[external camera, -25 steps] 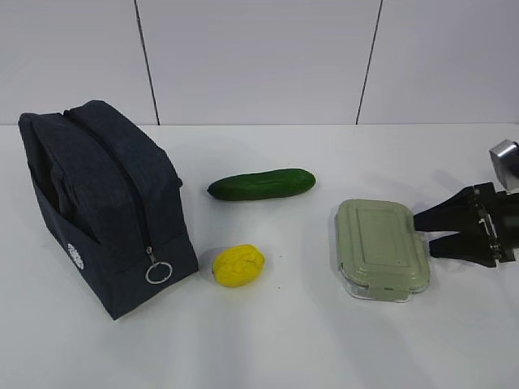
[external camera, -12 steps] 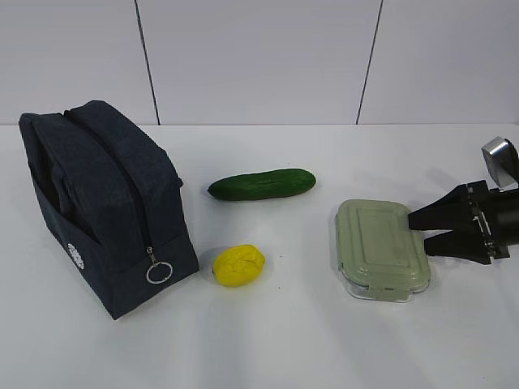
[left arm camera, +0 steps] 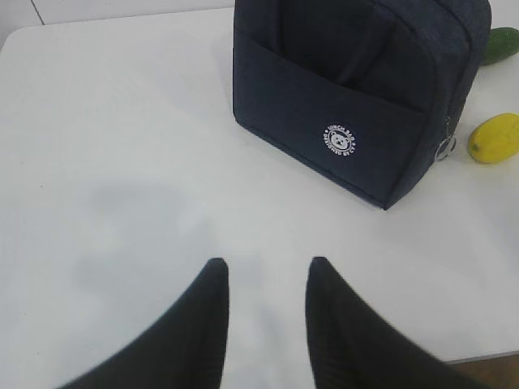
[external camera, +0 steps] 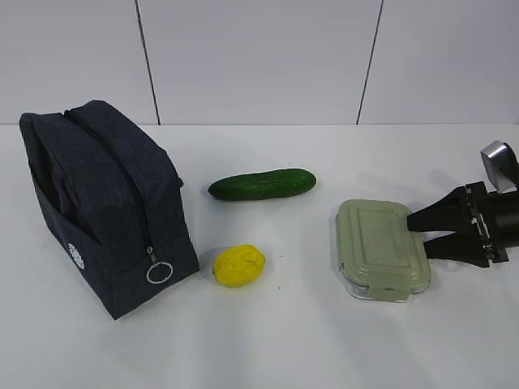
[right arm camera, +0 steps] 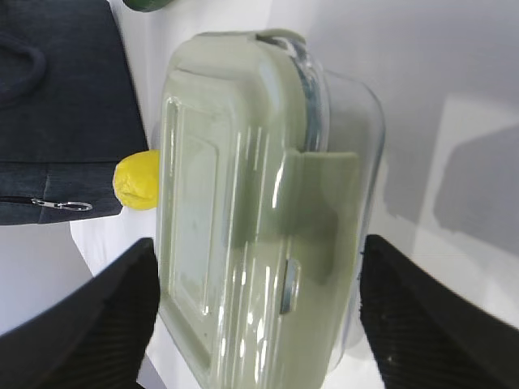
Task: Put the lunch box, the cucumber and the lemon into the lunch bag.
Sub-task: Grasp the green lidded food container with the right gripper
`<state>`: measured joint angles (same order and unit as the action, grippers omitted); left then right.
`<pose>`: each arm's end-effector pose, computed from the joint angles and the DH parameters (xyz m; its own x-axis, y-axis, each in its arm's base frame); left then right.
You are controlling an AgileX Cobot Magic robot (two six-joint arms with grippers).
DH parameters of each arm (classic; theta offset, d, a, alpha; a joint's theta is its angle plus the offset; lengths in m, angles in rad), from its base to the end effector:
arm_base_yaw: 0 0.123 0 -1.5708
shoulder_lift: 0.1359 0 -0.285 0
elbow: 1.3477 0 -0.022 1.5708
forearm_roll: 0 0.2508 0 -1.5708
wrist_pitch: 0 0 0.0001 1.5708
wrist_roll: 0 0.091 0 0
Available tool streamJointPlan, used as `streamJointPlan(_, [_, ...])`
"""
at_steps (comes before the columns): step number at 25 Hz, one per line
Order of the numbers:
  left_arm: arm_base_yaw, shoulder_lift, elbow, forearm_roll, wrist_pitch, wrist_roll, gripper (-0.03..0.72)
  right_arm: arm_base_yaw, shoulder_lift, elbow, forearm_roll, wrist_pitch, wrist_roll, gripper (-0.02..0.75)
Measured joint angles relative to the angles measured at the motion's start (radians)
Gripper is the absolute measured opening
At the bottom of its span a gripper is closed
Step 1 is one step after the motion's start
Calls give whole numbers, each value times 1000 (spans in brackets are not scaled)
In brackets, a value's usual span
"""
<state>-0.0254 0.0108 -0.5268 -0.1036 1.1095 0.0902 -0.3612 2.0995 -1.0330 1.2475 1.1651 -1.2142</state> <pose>-0.0088 -0.0082 0.2812 -0.4778 0.0559 -0.8767 0.1275 0.9918 -0.0062 0.3384 -0.0431 0.1069 -0.9503 0.1804 -0.2536 -0.1202 0.5388 0.8338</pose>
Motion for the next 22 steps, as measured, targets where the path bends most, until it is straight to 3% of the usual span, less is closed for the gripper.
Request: streamJointPlan(22, [0, 0, 0, 0, 0, 0, 239, 41, 67, -1, 47, -4, 27, 585])
